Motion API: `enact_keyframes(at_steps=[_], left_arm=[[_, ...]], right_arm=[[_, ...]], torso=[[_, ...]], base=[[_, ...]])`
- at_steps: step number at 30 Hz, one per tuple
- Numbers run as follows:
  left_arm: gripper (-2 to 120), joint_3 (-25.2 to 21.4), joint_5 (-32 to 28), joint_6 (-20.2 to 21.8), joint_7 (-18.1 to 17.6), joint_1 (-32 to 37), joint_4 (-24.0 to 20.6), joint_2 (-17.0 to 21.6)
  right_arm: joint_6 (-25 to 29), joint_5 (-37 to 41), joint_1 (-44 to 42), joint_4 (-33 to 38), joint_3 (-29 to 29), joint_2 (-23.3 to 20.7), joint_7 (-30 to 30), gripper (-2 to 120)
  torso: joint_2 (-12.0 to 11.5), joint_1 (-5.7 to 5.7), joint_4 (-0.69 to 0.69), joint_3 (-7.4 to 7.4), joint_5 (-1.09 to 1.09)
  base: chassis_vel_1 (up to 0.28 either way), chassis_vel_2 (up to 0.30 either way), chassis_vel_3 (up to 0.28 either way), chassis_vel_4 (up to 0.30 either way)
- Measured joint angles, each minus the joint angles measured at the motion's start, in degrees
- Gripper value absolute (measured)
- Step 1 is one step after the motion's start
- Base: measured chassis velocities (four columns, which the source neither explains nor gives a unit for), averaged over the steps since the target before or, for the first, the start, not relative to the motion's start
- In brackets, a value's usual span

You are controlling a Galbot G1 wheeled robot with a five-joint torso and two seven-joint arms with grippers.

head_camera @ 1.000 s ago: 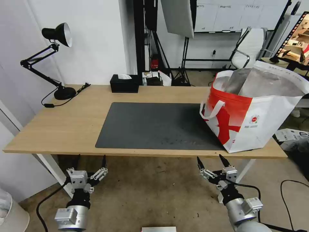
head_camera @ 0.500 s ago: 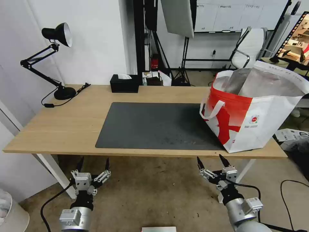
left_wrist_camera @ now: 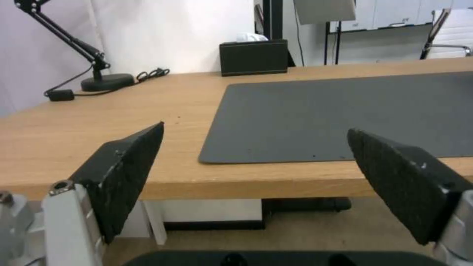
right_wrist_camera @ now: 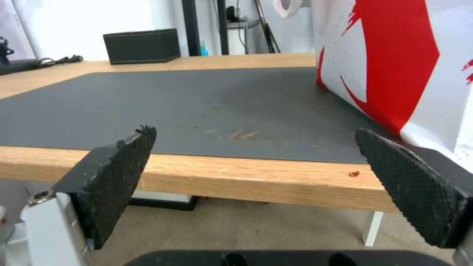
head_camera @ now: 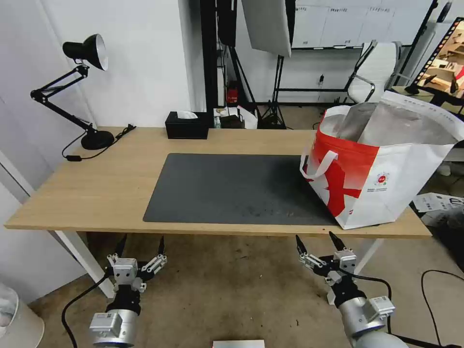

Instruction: Pick up the trash from the table and place it into the takeout bag.

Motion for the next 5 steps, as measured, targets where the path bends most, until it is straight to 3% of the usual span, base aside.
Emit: enact_keyframes(at_steps=[5], left_arm=[[100, 0.01, -0.02, 0.02, -0.01, -0.02, 0.00, 0.02]], right_arm=[[0.00, 0.00, 0.00, 0.00, 0.00, 0.00, 0.00, 100]], torso=[[0.00, 0.00, 0.00, 0.00, 0.00]], base=[[0.000, 0.000, 0.000, 0.000]])
